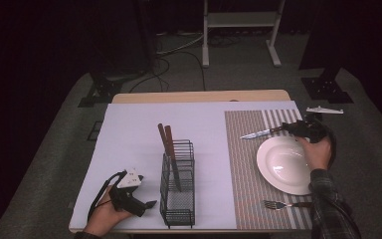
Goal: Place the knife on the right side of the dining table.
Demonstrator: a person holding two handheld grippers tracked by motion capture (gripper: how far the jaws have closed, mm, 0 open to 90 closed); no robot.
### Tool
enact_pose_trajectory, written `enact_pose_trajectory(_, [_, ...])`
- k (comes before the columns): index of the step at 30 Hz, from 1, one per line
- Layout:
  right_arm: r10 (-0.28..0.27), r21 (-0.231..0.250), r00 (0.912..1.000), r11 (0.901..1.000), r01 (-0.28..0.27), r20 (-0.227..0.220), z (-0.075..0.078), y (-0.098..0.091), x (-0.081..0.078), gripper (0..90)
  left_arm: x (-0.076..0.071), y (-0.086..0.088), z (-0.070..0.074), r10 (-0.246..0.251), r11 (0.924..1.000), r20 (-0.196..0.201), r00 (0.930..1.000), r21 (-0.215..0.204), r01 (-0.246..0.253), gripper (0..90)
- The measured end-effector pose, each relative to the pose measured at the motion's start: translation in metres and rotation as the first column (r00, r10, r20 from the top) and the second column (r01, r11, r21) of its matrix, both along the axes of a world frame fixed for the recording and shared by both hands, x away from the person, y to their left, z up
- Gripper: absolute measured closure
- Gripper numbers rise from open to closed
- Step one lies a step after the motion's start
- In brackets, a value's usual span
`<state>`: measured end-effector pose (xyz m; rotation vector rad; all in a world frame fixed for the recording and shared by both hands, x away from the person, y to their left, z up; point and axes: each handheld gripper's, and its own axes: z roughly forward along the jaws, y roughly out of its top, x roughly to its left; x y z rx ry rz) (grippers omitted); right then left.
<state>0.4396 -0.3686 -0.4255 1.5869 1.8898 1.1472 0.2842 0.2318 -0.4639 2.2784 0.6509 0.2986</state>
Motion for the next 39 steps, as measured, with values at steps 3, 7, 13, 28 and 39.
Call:
enact_pose_trajectory(3, [-0.002,0.001,1.0000,1.0000,0.002,-0.007,-0.001,0.000,0.000,29.0,0.000,0.000,0.000,0.000,1.0000,0.000,1.0000,0.000,0.000,0.0])
enact_pose_trajectory(7, [-0.011,0.002,0.9996,0.9999,0.011,-0.028,-0.003,-0.001,0.001,29.1,0.000,0.000,0.000,0.000,1.0000,0.000,1.0000,0.000,0.000,0.0])
enact_pose_trajectory(13, [-0.020,0.001,0.9986,0.9998,0.020,-0.049,-0.005,-0.001,0.002,29.1,0.000,0.000,0.000,0.000,1.0000,0.000,1.0000,0.000,0.000,0.0])
enact_pose_trajectory(28, [-0.035,0.004,0.9983,0.9994,0.035,-0.047,-0.004,-0.004,0.002,29.3,0.000,0.000,0.000,0.000,1.0000,0.001,1.0000,0.000,0.000,0.0])
enact_pose_trajectory(39, [-0.027,0.004,0.9995,0.9996,0.027,-0.016,0.005,-0.001,0.000,26.5,0.000,0.000,0.000,0.000,1.0000,0.001,1.0000,0.001,0.000,0.0])
